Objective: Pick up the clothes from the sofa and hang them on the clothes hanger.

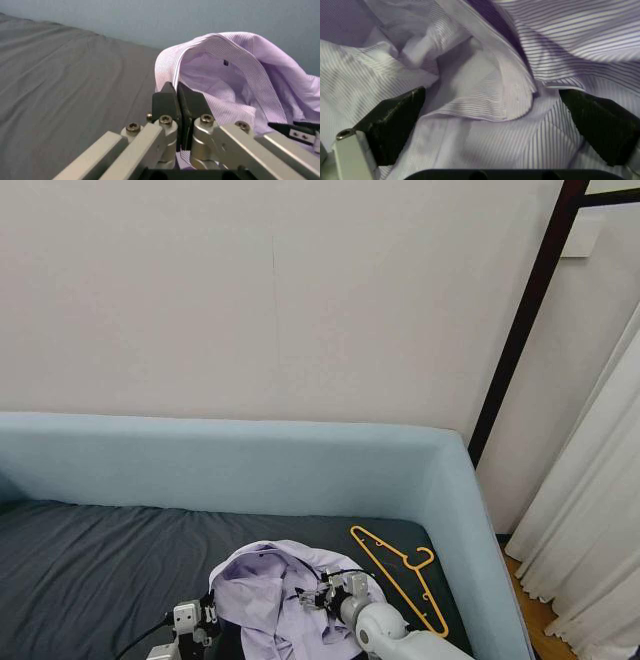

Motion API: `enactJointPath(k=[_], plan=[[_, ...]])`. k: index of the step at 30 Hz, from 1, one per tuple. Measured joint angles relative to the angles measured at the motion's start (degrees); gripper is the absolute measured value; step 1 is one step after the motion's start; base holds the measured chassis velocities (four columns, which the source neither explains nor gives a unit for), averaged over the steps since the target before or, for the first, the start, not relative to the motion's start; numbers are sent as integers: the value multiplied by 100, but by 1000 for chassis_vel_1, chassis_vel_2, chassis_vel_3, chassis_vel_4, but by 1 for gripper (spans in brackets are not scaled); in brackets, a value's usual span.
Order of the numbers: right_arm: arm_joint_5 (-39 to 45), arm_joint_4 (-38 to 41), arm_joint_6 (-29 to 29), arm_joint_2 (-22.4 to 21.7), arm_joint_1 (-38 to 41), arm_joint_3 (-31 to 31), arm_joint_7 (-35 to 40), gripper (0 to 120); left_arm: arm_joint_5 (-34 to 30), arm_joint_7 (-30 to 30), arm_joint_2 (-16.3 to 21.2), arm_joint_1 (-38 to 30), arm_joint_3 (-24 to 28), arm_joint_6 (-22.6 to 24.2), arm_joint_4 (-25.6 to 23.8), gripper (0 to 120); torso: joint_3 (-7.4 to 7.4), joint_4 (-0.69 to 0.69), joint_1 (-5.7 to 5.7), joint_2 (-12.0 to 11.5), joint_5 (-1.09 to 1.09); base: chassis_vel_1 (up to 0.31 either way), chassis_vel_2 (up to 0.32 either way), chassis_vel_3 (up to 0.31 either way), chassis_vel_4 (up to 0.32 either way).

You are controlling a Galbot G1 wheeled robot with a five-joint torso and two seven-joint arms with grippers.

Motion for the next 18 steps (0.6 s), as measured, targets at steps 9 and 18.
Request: enactJointPath(k=[9, 18], plan=[[-12, -213, 18, 200, 86, -45, -140, 100, 6, 0, 13, 60, -35, 3, -41, 0, 0, 0, 0, 0, -2, 0, 0, 0, 0], [-45, -311, 25, 200, 112, -98, -198, 100, 27, 0, -8, 128, -60, 3, -62, 0, 0, -1, 0, 0, -1, 0, 0, 0, 0]])
